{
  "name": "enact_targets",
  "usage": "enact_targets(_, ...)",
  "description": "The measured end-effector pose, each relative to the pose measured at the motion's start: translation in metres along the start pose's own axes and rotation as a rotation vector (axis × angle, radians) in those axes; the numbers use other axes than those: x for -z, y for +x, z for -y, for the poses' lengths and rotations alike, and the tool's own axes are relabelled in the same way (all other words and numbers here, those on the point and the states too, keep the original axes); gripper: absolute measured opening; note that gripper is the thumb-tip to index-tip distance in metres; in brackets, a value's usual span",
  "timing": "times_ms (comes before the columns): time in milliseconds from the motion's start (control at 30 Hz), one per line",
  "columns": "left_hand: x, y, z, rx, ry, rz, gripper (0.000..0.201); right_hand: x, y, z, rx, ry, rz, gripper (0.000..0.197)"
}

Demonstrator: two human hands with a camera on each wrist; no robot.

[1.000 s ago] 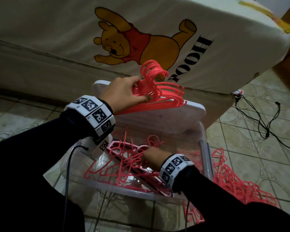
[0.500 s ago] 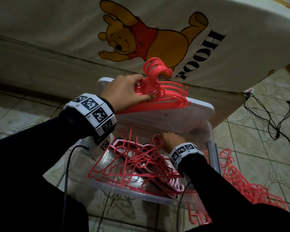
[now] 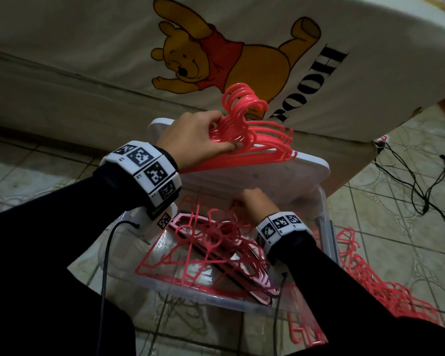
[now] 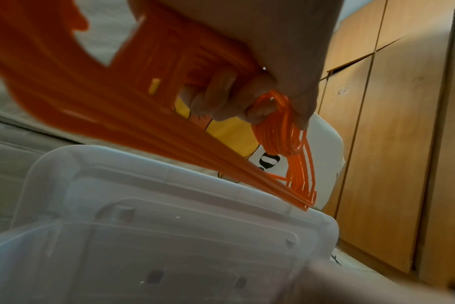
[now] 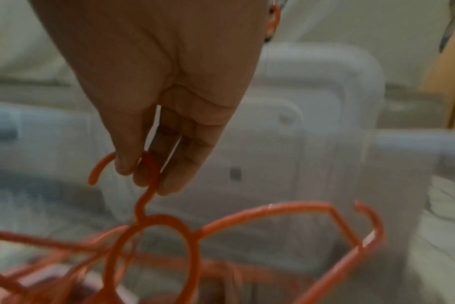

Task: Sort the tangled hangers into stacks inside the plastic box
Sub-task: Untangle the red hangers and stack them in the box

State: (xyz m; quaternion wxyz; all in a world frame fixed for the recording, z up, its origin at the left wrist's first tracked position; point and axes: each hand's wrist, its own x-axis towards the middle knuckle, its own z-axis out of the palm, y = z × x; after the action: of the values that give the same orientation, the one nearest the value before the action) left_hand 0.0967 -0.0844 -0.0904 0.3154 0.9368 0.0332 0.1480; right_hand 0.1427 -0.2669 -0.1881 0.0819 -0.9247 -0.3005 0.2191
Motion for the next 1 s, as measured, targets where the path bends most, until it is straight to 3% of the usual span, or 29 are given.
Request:
enact_targets(267, 0.007, 0.001, -0.006, -0.003, -0.112, -0.031, 0.044, 0.054, -0.029, 0.007, 0.152, -0.168, -0.159, 0.022)
enact_targets(433, 0.009, 0.000, -0.006, -0.004, -0.112, -0.014, 0.047, 0.037, -0.050, 0.002, 0.168, -0.389, -0.078, 0.021)
enact_targets(700, 0.008, -0.004, -0.010, 0.007, -0.017, -0.038, 0.041, 0.006, -0.052, 0.002, 0.209, -0.462, 0.064, 0.025)
enact_targets(1000, 0.004, -0.001, -0.008, 0.004, -0.014, -0.037, 0.045, 0.024, -0.045, 0.009, 0.250, -0.470, -0.057, 0.019)
